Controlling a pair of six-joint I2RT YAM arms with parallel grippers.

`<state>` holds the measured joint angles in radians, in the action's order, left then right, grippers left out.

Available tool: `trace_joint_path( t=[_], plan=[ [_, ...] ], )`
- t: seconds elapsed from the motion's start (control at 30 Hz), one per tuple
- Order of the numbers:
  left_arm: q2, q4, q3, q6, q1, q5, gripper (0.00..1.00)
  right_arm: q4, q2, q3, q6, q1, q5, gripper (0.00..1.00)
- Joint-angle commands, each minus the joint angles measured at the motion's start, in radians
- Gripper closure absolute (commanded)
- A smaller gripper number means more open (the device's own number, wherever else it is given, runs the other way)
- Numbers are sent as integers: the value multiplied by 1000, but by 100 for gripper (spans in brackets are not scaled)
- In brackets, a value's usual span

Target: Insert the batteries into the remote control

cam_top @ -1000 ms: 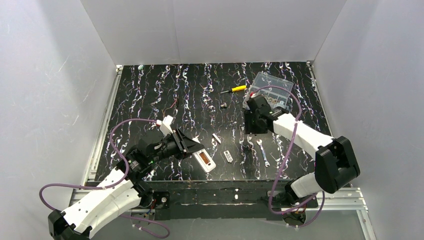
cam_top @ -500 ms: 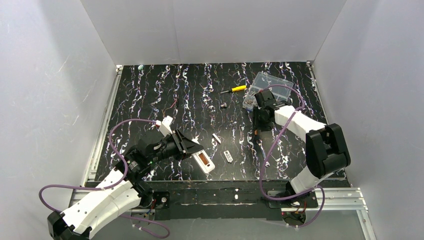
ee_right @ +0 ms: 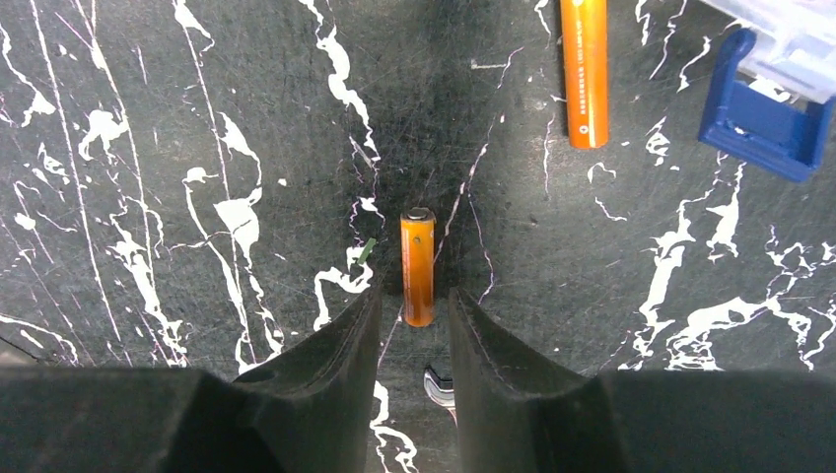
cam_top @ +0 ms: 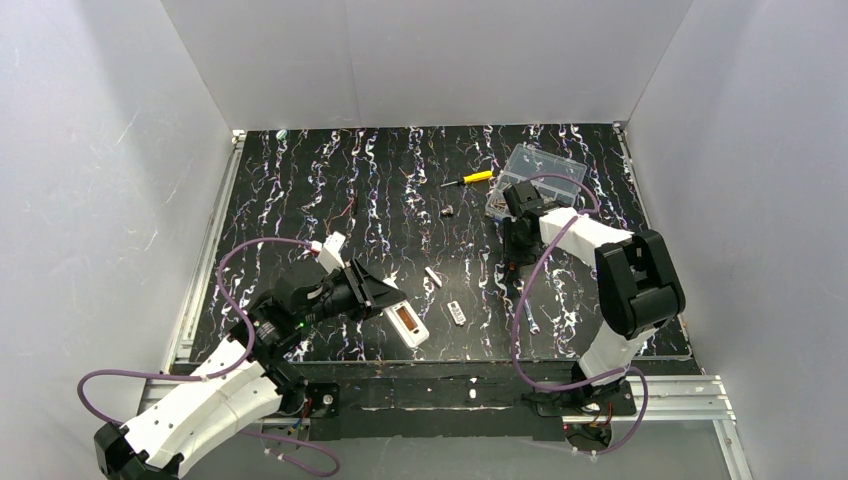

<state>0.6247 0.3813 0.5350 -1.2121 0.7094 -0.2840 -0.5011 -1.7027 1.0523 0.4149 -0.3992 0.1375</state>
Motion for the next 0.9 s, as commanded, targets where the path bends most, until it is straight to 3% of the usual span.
trace_joint_path(
  t=[0.0,0.57,0.87],
  plan=[
    [-5,10,46,14,3,-11,100,13,-5,19,17,5,6,62],
    [12,18,45,12,2,-15,100,5,-3,-32,48,3,23,68],
    [-16,-13,37,21,3,6,100,16,38,-42,32,3,-8,76]
  ],
)
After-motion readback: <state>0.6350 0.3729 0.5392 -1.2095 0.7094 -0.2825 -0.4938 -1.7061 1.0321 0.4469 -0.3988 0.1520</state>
